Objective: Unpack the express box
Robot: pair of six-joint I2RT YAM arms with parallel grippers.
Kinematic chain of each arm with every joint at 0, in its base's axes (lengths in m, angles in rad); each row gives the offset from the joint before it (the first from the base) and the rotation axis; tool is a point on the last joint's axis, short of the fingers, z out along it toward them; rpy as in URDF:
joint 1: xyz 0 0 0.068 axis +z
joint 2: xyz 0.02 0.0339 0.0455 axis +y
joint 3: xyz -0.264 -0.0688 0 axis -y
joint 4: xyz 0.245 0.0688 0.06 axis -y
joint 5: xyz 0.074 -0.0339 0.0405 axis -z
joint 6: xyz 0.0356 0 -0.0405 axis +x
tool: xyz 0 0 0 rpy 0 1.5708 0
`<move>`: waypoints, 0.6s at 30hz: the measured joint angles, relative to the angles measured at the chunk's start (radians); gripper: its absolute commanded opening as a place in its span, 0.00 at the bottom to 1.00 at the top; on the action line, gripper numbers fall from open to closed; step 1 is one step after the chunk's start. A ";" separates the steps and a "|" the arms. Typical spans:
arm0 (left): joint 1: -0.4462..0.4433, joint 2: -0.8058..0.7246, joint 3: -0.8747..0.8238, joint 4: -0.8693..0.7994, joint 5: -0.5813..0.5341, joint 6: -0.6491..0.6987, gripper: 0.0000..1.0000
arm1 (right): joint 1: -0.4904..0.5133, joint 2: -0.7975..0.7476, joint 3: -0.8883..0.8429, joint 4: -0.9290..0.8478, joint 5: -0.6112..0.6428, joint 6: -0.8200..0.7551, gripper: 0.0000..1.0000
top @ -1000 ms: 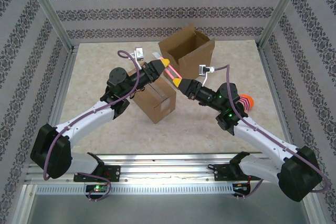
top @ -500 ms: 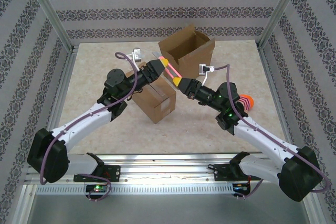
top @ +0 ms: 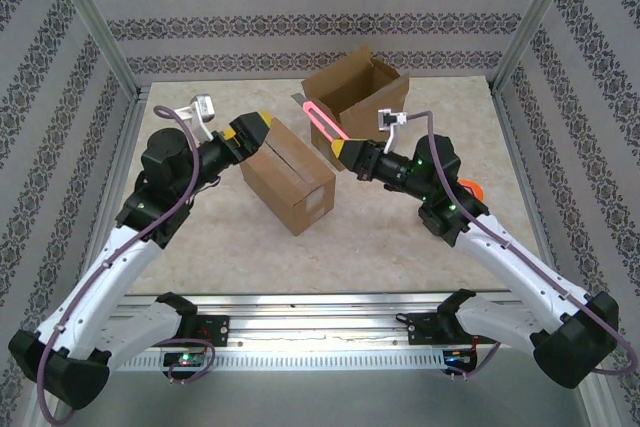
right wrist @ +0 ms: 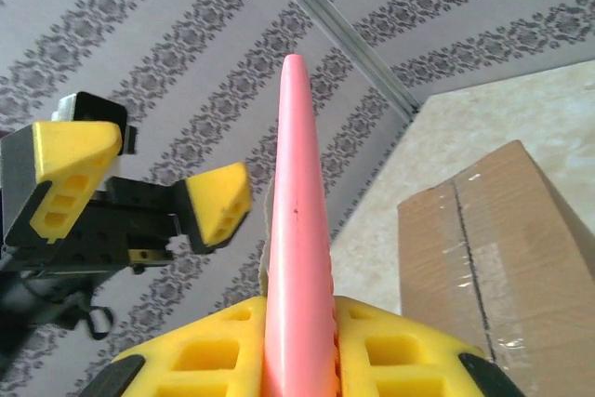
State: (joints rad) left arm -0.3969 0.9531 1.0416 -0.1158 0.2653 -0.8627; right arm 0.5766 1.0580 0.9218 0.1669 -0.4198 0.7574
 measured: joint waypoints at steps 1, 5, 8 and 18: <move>0.001 -0.001 0.016 -0.055 -0.021 0.003 0.90 | 0.006 0.009 0.023 -0.033 0.009 -0.023 0.00; 0.011 0.015 0.055 -0.270 -0.107 0.011 0.87 | 0.032 0.055 0.138 -0.185 0.046 -0.128 0.00; 0.033 0.048 0.051 -0.361 -0.126 0.010 0.86 | 0.043 0.087 0.213 -0.283 0.076 -0.199 0.00; 0.092 0.145 -0.186 -0.204 -0.033 -0.090 0.86 | 0.099 0.246 0.452 -0.571 0.217 -0.414 0.00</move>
State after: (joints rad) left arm -0.3050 1.0981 0.8558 -0.3199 0.2321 -0.9524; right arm 0.6758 1.3037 1.3735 -0.4038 -0.2031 0.3439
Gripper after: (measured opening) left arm 0.865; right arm 0.180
